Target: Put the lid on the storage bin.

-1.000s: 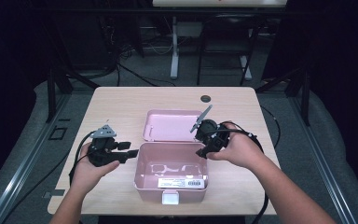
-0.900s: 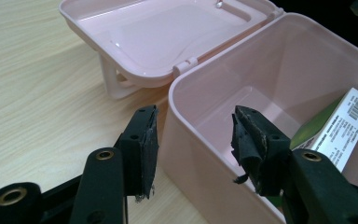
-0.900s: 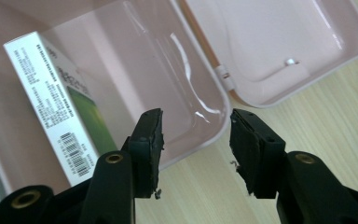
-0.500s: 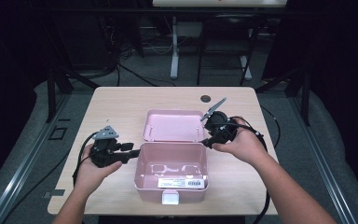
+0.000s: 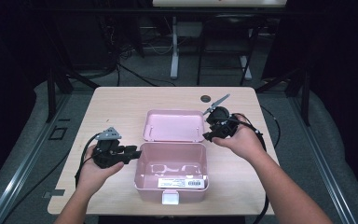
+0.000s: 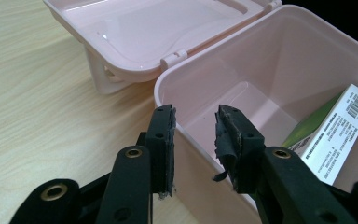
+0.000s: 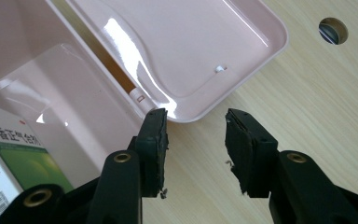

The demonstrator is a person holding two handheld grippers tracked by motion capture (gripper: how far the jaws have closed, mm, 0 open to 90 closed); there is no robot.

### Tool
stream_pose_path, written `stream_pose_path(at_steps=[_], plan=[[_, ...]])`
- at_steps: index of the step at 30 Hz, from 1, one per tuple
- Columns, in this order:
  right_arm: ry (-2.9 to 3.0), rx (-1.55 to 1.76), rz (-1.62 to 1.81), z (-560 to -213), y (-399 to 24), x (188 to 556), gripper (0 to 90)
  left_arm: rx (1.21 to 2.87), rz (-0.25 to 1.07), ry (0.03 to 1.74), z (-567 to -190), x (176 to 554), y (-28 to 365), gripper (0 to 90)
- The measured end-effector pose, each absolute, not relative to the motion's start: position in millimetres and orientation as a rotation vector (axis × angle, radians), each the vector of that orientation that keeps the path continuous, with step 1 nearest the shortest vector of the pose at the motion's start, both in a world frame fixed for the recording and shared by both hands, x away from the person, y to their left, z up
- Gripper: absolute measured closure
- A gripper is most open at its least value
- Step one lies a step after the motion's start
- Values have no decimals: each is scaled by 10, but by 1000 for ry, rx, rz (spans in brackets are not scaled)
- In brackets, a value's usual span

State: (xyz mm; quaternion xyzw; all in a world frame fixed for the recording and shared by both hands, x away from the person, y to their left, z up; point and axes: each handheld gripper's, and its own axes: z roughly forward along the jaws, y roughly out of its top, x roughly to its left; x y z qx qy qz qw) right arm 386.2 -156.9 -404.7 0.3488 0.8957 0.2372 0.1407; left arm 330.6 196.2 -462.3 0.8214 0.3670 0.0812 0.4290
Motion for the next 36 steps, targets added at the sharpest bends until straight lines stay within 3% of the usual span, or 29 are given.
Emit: stream_pose_path(at_steps=[14,36], plan=[[2487,1148,769,-4142,-1633,4045,615,2073,220,918,-4667,3317,1920,741],[2373,1258,849,-4327,-1562,4281,629,2075,252,918,-4684,3304,1907,745]])
